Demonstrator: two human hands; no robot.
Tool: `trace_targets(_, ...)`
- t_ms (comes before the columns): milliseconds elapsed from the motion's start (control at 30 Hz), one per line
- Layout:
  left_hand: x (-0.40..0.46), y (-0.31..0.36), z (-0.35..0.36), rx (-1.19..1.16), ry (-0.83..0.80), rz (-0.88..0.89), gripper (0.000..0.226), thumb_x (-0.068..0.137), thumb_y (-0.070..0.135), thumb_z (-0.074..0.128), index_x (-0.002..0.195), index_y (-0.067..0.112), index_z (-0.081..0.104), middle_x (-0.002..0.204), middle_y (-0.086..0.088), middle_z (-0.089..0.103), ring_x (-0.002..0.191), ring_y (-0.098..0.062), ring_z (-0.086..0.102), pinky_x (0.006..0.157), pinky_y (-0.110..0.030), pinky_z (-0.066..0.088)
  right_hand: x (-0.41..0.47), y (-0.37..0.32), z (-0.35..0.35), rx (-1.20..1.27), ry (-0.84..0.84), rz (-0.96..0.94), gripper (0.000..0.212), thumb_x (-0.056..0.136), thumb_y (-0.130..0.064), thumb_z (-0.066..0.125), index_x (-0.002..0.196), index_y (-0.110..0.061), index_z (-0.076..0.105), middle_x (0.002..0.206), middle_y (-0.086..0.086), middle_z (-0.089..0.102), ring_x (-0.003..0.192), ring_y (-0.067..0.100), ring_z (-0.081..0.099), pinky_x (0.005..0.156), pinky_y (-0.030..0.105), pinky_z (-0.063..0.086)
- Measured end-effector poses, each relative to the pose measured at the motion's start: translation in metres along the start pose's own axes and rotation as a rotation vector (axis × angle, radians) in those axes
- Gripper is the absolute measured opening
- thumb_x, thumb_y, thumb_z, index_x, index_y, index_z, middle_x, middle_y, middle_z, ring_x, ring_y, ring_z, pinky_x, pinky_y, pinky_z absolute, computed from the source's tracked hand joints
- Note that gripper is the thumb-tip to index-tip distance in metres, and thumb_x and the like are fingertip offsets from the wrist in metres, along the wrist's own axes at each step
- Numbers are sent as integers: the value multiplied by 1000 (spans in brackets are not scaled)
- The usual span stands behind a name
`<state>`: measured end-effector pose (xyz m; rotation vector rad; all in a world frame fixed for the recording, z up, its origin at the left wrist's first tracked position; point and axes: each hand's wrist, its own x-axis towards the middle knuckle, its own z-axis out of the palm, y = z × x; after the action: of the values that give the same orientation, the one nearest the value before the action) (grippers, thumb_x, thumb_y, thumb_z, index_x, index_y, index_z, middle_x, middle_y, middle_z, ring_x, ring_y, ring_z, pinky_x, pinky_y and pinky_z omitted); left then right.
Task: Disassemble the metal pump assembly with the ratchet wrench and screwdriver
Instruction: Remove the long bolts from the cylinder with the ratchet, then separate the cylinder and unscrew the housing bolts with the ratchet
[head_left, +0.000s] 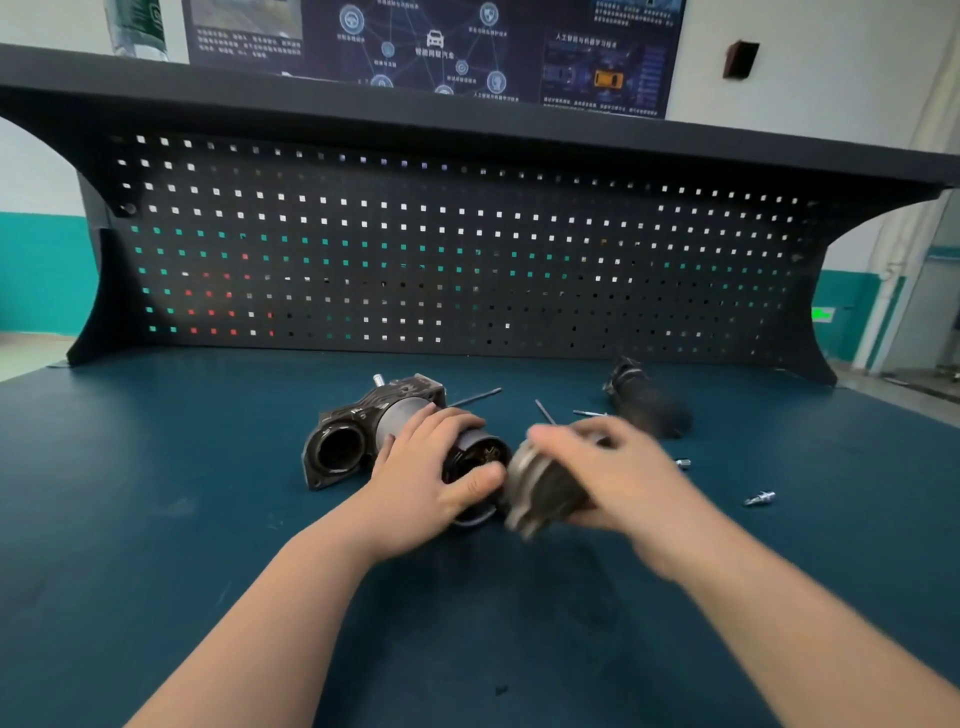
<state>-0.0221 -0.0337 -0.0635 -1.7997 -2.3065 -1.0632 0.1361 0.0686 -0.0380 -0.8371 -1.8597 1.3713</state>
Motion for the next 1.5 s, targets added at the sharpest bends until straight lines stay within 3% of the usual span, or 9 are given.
trace_targets(133,-2,5,2,-155,81,-67,49,96,55,14,120,33,51,125,23,41,138,-6,21,114,-47,14,57,-2,-50,288,119,-11,53,59,-40,85,97,-12,61,102,11,70,90,22,71,72,34,59)
trace_targets(200,0,5,3,-262,121,-115,46,99,43,13,114,35,55,125,19,47,134,-6,28,115,-44,16,92,9,-60,142,295,-29,53,64,-43,84,93,-11,55,98,9,65,93,22,68,82,37,57)
trace_targets(300,1,4,4,-318,166,-133,47,100,42,14,109,37,59,125,14,52,131,-6,33,114,-40,19,129,30,-57,-337,441,-36,54,60,-59,80,79,-18,49,86,2,62,78,17,60,64,32,46)
trace_targets(700,2,7,5,-248,79,-92,26,95,25,44,109,45,51,129,25,43,138,-6,15,115,-45,9,174,72,-25,-911,358,19,67,71,-59,69,110,-9,48,116,12,55,105,32,57,72,35,46)
trace_targets(933,-3,-2,5,62,-44,-12,74,69,33,66,131,48,28,138,29,20,139,0,-7,115,-50,1,151,48,-19,-964,325,86,77,79,-61,61,129,-9,35,134,18,45,126,37,39,96,44,38)
trace_targets(1033,0,-6,6,101,-85,-28,97,64,27,67,142,44,11,147,24,7,141,-4,-12,116,-48,-1,108,27,6,-500,262,-196,63,80,-62,59,119,-16,44,121,12,53,115,28,50,92,37,40)
trace_targets(1133,1,-14,8,159,-98,-159,118,63,22,71,147,30,-11,155,10,-14,143,-18,-20,117,-47,1,46,21,49,-244,-67,-203,73,60,-79,59,110,-29,41,112,-3,57,101,12,56,81,26,42)
trace_targets(1333,-2,-25,3,152,-95,-221,105,71,19,64,148,32,-6,156,9,-16,143,-20,-19,115,-45,-3,20,29,78,-313,-80,-189,96,49,-69,73,126,-31,30,118,-8,34,103,8,41,86,25,36)
trace_targets(1500,-5,-27,-2,191,-75,-180,104,68,23,66,148,34,1,158,6,-7,145,-22,-12,114,-48,-1,19,34,80,-325,-62,-215,84,57,-65,74,121,-35,29,117,-7,34,100,8,41,81,24,32)
